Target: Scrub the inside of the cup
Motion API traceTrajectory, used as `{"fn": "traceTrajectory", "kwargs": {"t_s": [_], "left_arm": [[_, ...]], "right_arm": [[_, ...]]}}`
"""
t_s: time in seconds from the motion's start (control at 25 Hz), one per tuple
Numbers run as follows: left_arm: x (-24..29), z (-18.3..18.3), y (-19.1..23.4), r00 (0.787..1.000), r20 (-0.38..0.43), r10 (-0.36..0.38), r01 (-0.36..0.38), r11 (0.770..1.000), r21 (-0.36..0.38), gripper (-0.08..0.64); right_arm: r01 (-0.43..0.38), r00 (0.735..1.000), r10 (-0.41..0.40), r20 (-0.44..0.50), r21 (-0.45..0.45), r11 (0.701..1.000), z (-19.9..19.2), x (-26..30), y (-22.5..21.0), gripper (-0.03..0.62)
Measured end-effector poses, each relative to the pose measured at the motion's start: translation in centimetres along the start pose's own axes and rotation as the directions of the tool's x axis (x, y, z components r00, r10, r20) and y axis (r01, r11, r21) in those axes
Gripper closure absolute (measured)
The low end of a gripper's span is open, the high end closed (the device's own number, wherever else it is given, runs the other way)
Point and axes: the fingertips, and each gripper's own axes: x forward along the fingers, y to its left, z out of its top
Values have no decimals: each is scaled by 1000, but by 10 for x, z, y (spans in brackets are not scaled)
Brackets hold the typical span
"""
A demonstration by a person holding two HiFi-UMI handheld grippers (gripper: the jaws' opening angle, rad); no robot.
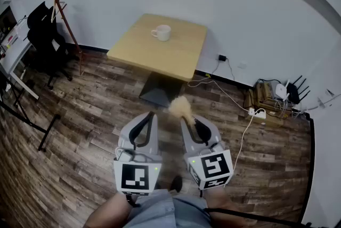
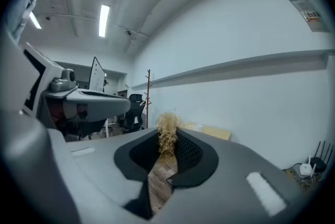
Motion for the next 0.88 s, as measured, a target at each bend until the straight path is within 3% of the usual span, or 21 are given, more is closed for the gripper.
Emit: {"fn": "traceTrajectory", "kwargs": {"t_s": [0.32,0.48,0.88], "left_arm": [[18,0,-18,1000,4,-15,15,999,46,543],[30,-1,-29,1000,-9,-3,3,1000,6,544],[50,-18,-30,998,-64,26,-25,1000,9,543]], "right_arm": [[9,1000,-10,16,33,999,-3,-7,-31,528],[13,999,-15,30,60,998,-3,-11,-54,526],[6,1000,-6,2,116,993,-24,3,-84,525]]}}
